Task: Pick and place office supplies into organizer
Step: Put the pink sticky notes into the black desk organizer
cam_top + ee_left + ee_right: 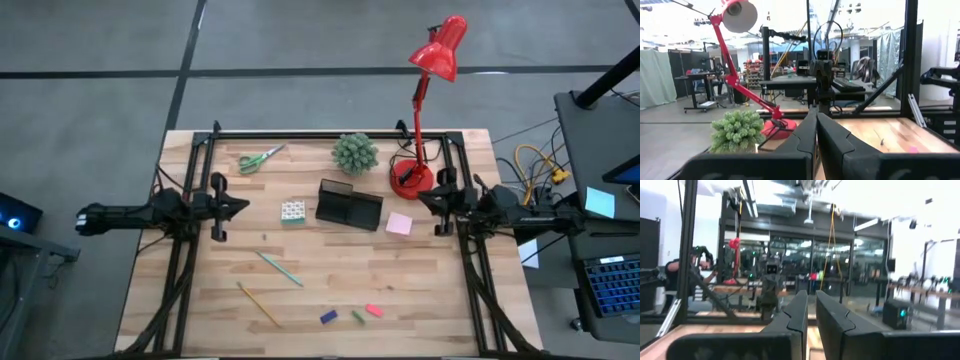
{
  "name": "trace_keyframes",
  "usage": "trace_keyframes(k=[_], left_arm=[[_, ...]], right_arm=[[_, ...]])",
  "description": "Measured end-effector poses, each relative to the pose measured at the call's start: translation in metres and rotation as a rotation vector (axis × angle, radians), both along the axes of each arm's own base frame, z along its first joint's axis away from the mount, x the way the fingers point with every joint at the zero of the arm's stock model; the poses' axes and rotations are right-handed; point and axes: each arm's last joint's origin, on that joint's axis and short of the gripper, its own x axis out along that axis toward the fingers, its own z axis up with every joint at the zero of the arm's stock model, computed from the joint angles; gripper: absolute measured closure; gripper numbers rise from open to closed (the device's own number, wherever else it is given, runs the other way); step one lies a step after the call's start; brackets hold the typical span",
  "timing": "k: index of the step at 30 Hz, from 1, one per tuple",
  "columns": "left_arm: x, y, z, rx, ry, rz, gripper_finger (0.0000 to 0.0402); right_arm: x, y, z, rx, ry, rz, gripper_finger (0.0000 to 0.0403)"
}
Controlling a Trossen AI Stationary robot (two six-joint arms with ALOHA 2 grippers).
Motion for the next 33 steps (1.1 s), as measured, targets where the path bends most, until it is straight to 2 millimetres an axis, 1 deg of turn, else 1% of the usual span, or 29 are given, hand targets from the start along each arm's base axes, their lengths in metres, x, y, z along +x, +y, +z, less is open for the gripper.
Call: trace_keyframes(k=[3,6,10,14,18,20,24,26,28,31,33], left_arm=[[-0.001,0.000,0.003,0.000,-0.031,0.000,0.0402],[-0.001,0.000,0.006,-0.001,-0.067,0.000,0.0402],[-0.002,0.000,0.010,-0.002,-0.110,-0.001,0.0402],[-0.002,0.000,0.012,0.001,-0.123,0.001,0.0402],[-0.003,0.000,0.015,0.002,-0.154,0.001,0.0402],[-0.004,0.000,0.017,0.026,-0.177,0.007,0.0402],[-0.003,0.001,0.018,0.067,-0.182,0.045,0.0395],[-0.003,0.001,0.020,0.067,-0.199,0.060,0.0380],[-0.003,0.001,0.021,0.066,-0.216,0.060,0.0359],[-0.003,0.001,0.022,0.061,-0.209,0.058,0.0327],[-0.002,0.001,0.022,0.058,-0.201,0.056,0.0312]], right_arm=[[-0.001,0.000,0.003,0.019,-0.038,0.024,0.0374],[-0.001,0.003,0.003,0.005,-0.032,0.115,0.0372],[0.001,0.005,0.001,0.003,-0.013,0.171,0.0355],[0.003,0.004,0.000,0.023,0.004,0.136,0.0321],[0.003,0.001,0.004,0.065,-0.035,0.063,0.0275],[0.003,0.001,0.006,0.059,-0.056,0.057,0.0253],[0.006,0.001,0.010,0.078,-0.039,0.068,0.0218],[0.008,0.001,0.016,0.091,-0.028,0.073,0.0208],[0.010,0.001,0.027,0.092,-0.017,0.071,0.0203],[0.014,0.000,0.053,0.086,-0.019,0.022,0.0203],[0.017,-0.001,0.070,0.064,0.014,-0.028,0.0206]])
